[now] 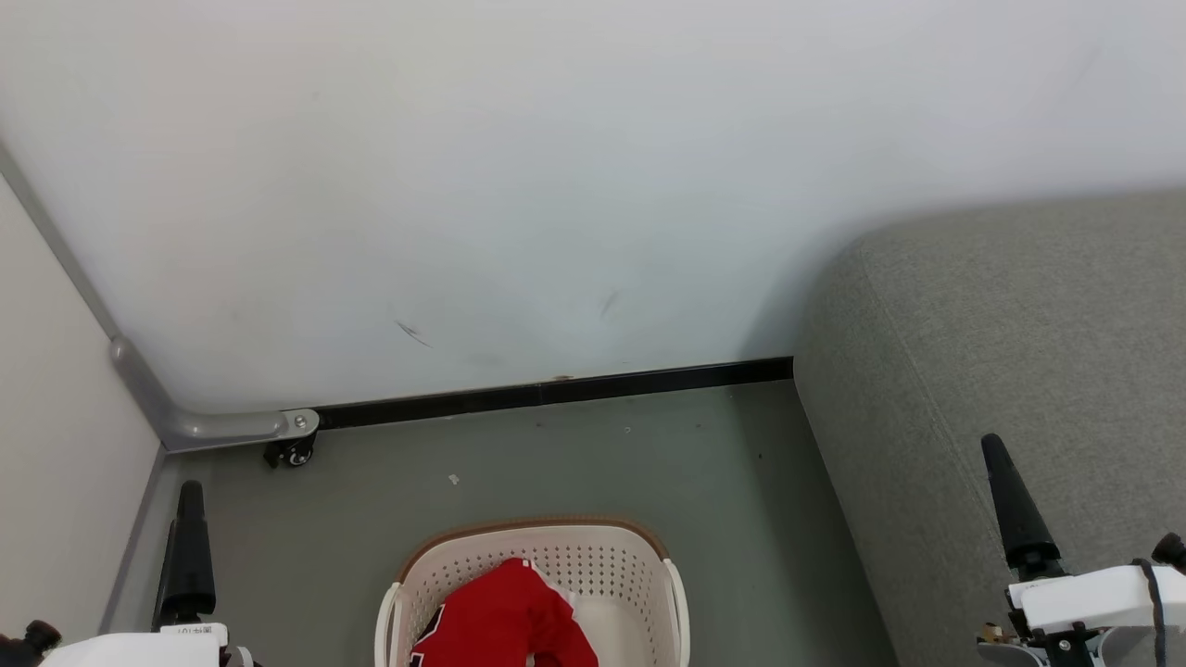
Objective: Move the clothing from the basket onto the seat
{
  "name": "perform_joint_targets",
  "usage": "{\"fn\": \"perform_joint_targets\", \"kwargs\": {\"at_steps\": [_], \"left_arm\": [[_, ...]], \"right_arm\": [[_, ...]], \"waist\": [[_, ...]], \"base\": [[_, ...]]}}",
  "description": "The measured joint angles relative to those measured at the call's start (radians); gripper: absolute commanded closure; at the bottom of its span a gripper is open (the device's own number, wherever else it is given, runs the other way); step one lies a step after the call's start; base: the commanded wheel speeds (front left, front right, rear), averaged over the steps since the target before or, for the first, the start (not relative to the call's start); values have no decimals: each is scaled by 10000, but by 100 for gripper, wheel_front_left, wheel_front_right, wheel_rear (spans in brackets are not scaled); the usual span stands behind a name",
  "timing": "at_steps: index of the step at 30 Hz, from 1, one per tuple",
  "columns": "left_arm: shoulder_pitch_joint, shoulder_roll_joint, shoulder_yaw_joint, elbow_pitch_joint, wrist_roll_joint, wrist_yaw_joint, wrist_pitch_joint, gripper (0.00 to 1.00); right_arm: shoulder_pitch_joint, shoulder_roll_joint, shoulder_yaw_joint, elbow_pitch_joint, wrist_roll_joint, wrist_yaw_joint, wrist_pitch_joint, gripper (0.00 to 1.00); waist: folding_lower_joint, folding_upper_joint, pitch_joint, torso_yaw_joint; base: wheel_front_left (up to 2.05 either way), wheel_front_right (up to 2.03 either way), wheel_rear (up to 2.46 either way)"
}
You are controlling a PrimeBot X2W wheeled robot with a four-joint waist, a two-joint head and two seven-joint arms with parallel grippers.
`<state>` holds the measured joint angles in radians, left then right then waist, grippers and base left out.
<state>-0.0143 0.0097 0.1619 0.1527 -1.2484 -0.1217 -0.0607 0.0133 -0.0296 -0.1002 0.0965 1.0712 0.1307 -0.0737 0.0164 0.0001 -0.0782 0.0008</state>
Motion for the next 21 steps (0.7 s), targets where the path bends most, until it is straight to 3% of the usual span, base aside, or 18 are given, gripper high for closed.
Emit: {"fn": "perform_joint_targets", "kwargs": {"at_steps": [10, 21], "left_arm": [[320, 25, -13, -800, 2199, 0, -374, 0], [486, 77, -109, -1501, 4217, -15, -742, 0]], "right_arm": [[111, -17, 399, -575, -2136, 0, -334, 0], [383, -33, 662, -905, -4176, 0, -675, 0]], "waist": [[-84, 0, -149, 138], [-142, 0, -199, 189]], "base": [[0, 0, 0], [0, 0, 0]]}}
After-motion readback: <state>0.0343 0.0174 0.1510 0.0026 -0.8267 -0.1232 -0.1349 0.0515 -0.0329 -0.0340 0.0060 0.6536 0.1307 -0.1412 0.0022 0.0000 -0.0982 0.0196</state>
